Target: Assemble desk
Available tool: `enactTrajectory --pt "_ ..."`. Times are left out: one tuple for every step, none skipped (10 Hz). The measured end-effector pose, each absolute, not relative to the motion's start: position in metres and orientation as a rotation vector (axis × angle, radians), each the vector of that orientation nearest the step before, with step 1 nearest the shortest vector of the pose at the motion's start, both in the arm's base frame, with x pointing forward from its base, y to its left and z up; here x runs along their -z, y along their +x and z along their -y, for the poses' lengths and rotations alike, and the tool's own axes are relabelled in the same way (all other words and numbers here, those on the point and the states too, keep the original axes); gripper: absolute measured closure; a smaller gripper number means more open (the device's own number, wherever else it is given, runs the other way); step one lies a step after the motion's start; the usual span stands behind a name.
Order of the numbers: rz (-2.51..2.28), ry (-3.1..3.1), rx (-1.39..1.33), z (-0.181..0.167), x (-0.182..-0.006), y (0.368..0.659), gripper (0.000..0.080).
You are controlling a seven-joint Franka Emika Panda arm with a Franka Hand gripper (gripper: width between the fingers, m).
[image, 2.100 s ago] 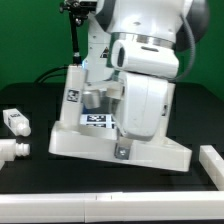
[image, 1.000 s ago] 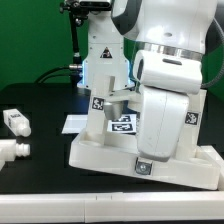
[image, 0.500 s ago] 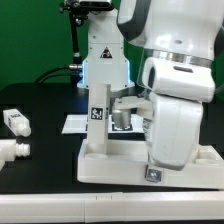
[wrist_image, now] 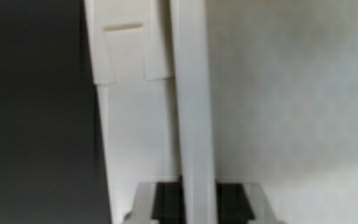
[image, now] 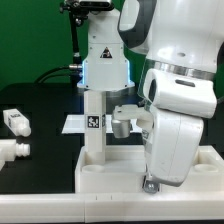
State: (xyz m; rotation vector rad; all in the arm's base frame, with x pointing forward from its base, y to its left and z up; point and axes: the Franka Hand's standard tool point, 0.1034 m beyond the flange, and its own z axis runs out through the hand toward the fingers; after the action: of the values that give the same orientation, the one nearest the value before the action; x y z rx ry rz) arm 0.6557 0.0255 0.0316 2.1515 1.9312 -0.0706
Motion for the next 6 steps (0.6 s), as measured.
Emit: enactTrajectory --pt "-1.932 2.151 0.072 -0.025 -0.031 0.655 0.0752" --pt "-1.931 2.152 0.072 -0.025 -0.031 0.655 0.0752" --pt "-1.931 2.152 0.073 -0.024 -0.031 0.655 0.0752" --pt "-1.929 2.152 0.074 -0.023 -0.032 0.656 0.0561" --pt "-1.912 2.175 0.112 -0.015 -0.054 0.656 0.0422" --pt "-1.886 2.200 0.126 -0.005 -0.080 0.654 0.0284"
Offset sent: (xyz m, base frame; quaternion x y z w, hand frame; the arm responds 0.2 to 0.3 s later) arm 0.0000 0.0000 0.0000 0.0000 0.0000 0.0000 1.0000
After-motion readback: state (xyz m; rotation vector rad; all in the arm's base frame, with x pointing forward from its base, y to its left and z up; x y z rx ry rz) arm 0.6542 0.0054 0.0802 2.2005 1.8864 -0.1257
